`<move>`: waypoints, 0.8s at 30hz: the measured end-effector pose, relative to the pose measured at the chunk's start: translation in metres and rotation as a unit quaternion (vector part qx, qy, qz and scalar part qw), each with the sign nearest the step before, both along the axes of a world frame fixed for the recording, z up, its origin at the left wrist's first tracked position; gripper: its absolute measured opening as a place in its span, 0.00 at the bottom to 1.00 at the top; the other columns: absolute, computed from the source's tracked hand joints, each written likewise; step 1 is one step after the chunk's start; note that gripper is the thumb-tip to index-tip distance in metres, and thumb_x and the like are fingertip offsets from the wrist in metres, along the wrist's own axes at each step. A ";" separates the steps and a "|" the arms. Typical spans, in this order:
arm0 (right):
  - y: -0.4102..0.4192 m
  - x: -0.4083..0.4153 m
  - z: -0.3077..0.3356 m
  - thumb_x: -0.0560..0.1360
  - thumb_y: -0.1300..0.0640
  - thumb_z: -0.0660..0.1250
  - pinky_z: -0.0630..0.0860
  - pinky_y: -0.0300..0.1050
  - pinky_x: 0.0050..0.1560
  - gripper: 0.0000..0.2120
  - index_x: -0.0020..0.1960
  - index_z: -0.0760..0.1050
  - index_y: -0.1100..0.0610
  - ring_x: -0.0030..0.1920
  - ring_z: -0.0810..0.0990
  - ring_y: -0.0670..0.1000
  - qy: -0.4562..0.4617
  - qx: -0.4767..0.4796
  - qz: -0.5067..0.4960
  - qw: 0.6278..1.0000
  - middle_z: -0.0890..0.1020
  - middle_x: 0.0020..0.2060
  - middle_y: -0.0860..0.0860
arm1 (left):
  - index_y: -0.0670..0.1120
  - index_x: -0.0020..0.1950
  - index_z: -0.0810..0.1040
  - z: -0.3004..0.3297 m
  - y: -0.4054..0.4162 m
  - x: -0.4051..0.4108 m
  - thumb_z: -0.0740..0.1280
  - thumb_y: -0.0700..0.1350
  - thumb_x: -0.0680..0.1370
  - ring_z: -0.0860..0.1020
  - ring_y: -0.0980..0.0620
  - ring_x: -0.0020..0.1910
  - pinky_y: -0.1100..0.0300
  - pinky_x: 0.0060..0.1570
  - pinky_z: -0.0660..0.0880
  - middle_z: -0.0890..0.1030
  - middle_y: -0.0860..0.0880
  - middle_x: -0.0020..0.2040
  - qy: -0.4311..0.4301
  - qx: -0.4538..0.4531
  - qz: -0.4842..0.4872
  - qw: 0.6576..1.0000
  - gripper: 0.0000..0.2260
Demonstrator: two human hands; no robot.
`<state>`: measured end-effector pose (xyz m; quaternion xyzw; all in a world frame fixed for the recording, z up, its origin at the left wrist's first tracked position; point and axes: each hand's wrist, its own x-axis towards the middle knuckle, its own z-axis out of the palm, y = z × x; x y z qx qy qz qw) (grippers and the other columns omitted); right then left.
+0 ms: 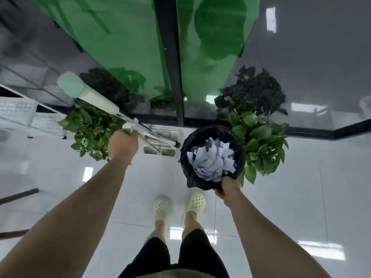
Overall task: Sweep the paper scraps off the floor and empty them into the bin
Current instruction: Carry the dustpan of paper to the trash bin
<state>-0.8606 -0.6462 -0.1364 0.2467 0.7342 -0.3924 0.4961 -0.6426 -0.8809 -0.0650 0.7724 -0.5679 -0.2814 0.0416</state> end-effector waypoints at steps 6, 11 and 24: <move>-0.033 -0.003 -0.030 0.79 0.54 0.60 0.77 0.40 0.27 0.11 0.59 0.74 0.55 0.42 0.84 0.58 -0.053 0.017 -0.049 0.997 0.82 0.50 0.59 | 0.38 0.64 0.73 -0.006 0.005 -0.008 0.66 0.46 0.77 0.74 0.36 0.64 0.44 0.66 0.67 0.76 0.38 0.63 -0.099 -0.213 -0.062 0.970 0.19; -0.052 -0.003 -0.079 0.77 0.58 0.60 0.78 0.42 0.30 0.11 0.58 0.74 0.54 0.38 0.83 0.58 -0.059 0.021 -0.065 0.996 0.83 0.46 0.58 | 0.39 0.69 0.74 -0.072 0.077 -0.031 0.64 0.37 0.78 0.69 0.42 0.69 0.54 0.74 0.60 0.74 0.38 0.68 0.053 -0.277 -0.282 0.917 0.19; -0.096 -0.032 -0.403 0.76 0.59 0.61 0.78 0.43 0.34 0.08 0.53 0.75 0.55 0.31 0.73 0.52 -0.055 -0.033 -0.003 0.998 0.77 0.35 0.55 | 0.45 0.71 0.75 -0.494 0.012 -0.101 0.62 0.50 0.82 0.79 0.36 0.62 0.45 0.56 0.78 0.81 0.40 0.65 0.153 0.237 -0.061 0.957 0.19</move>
